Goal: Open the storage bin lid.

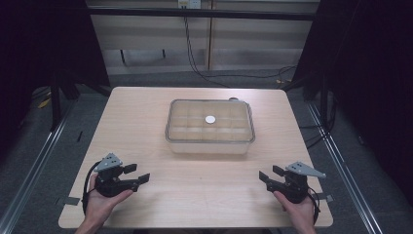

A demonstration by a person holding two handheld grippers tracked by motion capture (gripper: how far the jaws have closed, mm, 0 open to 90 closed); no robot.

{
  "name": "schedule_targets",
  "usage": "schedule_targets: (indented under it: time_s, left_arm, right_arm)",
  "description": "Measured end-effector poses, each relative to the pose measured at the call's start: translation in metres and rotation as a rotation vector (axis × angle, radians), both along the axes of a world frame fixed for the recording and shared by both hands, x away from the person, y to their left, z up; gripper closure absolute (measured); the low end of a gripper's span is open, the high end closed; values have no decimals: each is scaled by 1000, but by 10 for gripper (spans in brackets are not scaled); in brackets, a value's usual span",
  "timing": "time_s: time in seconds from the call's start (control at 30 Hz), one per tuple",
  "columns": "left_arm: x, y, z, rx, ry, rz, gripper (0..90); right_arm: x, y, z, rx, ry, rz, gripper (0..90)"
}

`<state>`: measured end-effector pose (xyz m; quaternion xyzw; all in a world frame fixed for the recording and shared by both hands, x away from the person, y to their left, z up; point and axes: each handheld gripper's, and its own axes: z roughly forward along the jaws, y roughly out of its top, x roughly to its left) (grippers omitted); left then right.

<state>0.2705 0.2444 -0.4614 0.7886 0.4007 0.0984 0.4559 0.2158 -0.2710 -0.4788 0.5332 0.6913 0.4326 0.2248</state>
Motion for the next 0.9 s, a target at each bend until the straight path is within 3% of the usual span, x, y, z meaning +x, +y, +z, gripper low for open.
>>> schedule_targets:
  time_s: [0.13, 0.2, 0.37, 0.43, 0.47, 0.7, 0.73, 0.77, 0.83, 0.9]
  left_arm:
    - [3, -2, -2, 3, 8, -3, 335]
    - [4, -3, -3, -17, 18, -13, 326]
    - [6, -5, -3, -31, 38, -22, 298]
    - [7, -6, -3, -49, 44, -21, 290]
    - [8, -8, -1, -44, 42, -24, 301]
    - [15, -18, 3, -13, 44, -44, 328]
    - [16, -20, 4, 2, 35, -56, 337]
    - [17, -22, 6, 10, 21, -68, 354]
    - [19, -25, 10, 19, 2, -122, 382]
    - [20, -26, 14, 32, -15, -123, 403]
  right_arm:
    - [1, 0, 3, 8, 25, 10, 414]
    - [2, -3, 5, 37, 37, 24, 369]
    - [-1, -6, 8, 70, 34, 51, 363]
    - [-1, -7, 10, 81, 8, 61, 369]
    - [3, -7, 13, 85, 16, 90, 383]
    - [12, 1, 25, 62, 13, 152, 422]
    - [15, 2, 27, 68, 12, 168, 431]
    - [22, 2, 30, 86, 39, 199, 409]
    - [26, 2, 32, 81, 43, 199, 408]
    - [32, 4, 34, 83, 42, 196, 405]
